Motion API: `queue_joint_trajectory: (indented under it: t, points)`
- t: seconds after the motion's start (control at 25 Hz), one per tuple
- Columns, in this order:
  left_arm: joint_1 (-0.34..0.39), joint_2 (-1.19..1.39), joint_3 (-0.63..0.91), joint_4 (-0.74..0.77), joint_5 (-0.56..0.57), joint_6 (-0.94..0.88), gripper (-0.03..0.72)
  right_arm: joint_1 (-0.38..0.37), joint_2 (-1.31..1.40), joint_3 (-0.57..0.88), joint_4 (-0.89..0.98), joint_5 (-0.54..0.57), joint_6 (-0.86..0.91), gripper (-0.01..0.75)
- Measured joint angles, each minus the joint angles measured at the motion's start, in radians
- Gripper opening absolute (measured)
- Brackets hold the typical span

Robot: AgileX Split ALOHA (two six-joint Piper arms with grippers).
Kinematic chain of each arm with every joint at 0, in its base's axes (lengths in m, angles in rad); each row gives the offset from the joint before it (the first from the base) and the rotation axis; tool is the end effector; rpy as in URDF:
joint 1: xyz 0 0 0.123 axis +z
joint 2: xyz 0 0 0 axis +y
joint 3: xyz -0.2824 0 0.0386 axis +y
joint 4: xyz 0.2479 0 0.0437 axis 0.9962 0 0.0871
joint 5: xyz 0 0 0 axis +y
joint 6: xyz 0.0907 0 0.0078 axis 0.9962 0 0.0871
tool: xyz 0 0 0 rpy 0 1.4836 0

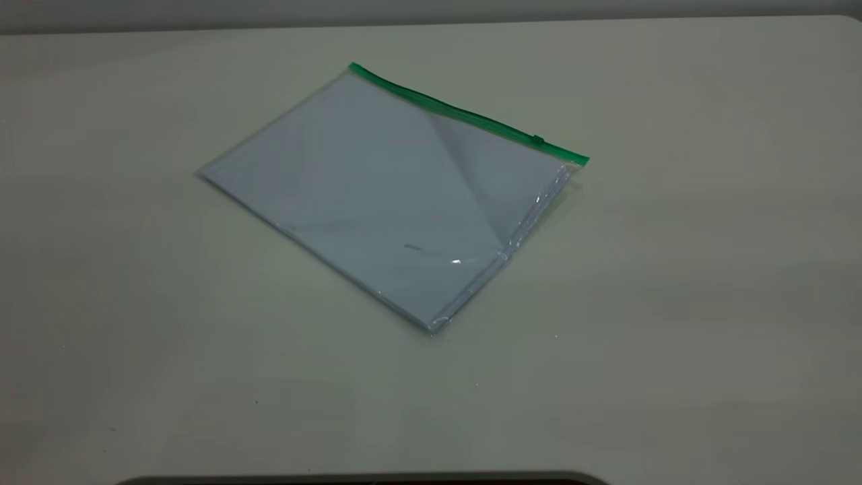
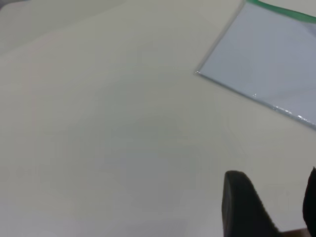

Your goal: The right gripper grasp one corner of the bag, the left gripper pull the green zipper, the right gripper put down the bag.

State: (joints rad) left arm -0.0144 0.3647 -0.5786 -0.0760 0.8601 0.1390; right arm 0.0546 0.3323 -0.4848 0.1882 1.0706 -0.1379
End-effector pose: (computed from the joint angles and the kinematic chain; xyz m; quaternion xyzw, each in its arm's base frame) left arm 0.0599 -0.0061 0.3069 0.0593 0.8721 -0.0070 0.4856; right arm 0.0441 0.0174 0.2665 -0.0771 0.9251 0.0781 0.3635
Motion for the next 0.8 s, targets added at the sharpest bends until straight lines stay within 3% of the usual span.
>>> queue_joint_trajectory:
  t: [0.24,0.44,0.68,0.8]
  points:
    - [0.000,0.372,-0.115,-0.115,-0.141,0.126,0.387,0.000,0.340,0.000,0.258,-0.292,-0.253,0.457]
    - [0.000,0.599,-0.233,-0.340,-0.226,0.392,0.490,0.000,0.696,-0.008,0.651,-0.497,-0.624,0.489]
    - [0.000,0.765,-0.268,-0.549,-0.271,0.604,0.521,0.000,1.096,-0.064,1.330,-0.576,-1.235,0.491]
    - [0.000,0.821,-0.268,-0.588,-0.281,0.642,0.520,0.000,1.280,-0.122,1.532,-0.565,-1.444,0.491]
